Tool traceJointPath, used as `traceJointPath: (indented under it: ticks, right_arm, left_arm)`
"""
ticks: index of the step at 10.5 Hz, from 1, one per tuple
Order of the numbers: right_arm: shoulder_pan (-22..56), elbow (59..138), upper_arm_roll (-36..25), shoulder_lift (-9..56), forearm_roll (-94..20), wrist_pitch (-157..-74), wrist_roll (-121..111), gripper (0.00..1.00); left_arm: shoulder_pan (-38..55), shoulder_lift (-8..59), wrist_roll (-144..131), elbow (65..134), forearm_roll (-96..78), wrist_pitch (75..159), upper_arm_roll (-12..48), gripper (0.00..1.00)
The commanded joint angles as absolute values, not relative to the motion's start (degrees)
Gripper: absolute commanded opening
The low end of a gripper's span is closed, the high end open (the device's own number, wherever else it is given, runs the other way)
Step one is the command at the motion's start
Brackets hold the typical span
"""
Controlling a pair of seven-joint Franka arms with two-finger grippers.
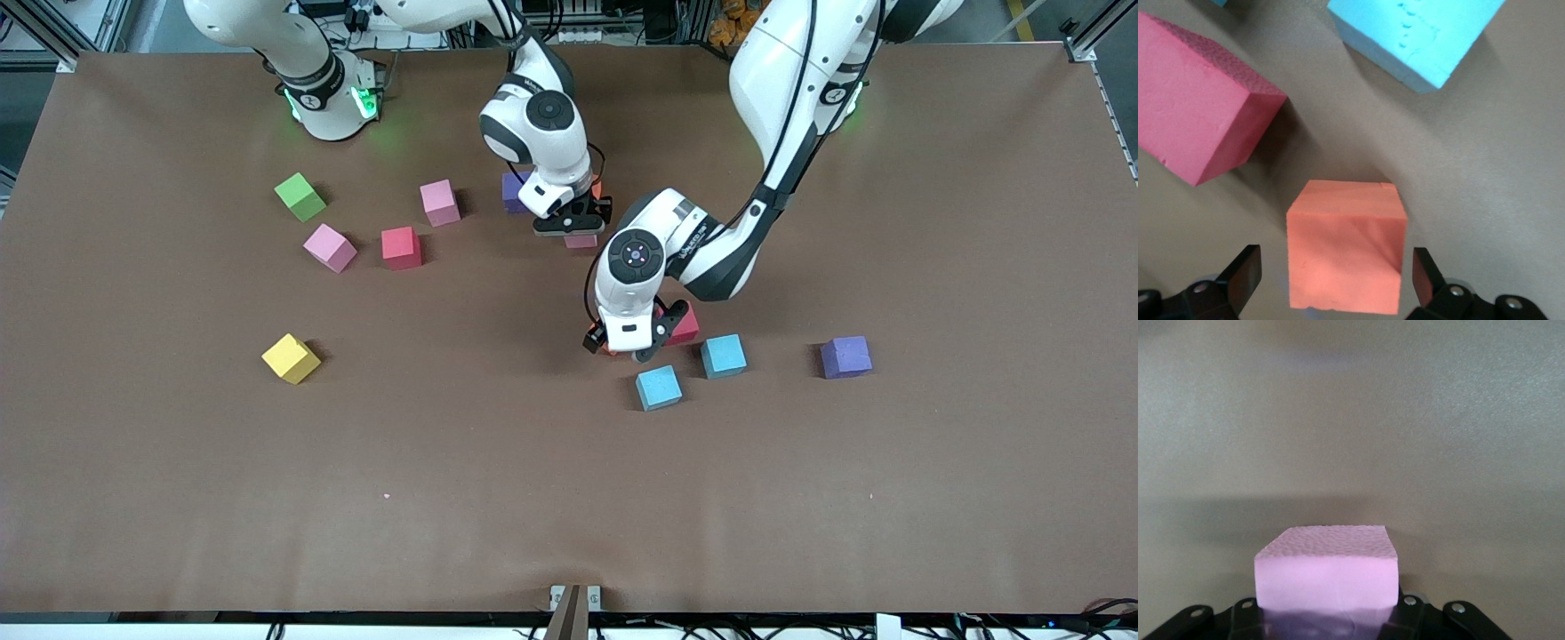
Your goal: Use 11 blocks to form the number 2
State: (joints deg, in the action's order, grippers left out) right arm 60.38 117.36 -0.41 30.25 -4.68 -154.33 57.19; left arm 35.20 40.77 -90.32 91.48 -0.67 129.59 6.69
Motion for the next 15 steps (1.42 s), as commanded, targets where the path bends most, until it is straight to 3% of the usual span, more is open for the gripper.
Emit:
traceJointPath:
  ticks: [1, 4, 6, 8, 11, 13, 15]
  right_arm:
    - [65.02, 116.81, -4.20, 31.29, -3.87, -152.50, 58.89, 0.01]
    - [66.62, 116.98, -5.89, 30.94, -3.43, -150.39, 58.97, 0.01]
    - [66.80, 116.89, -5.89, 30.76, -3.43, -149.50, 61.59, 0.01]
    - [67.06, 116.89, -5.89, 30.76, -3.43, -149.50, 63.19, 0.01]
    - [67.85, 116.89, -5.89, 30.76, -3.43, -149.50, 65.03, 0.03]
    - [68.29, 116.89, -5.89, 30.67, -3.43, -149.41, 65.39, 0.03]
    - [68.38, 116.89, -5.89, 30.67, -3.43, -149.41, 65.91, 0.09]
  left_arm:
    - [36.04, 40.78, -90.79, 91.67, -1.85, 129.02, 5.80, 1.00]
    - [36.39, 41.83, -90.79, 91.58, -1.67, 129.20, 5.80, 1.00]
    - [36.39, 42.19, -90.79, 91.41, -1.58, 129.37, 5.71, 0.93]
    - [36.30, 42.19, -90.70, 91.41, -1.49, 129.37, 5.80, 0.72]
    - [36.30, 41.84, -90.00, 91.41, -1.41, 129.29, 5.80, 0.18]
    - [36.21, 41.22, -89.30, 91.14, -1.15, 129.29, 5.80, 0.09]
    - [35.69, 40.34, -86.15, 91.32, -1.05, 129.29, 5.80, 0.09]
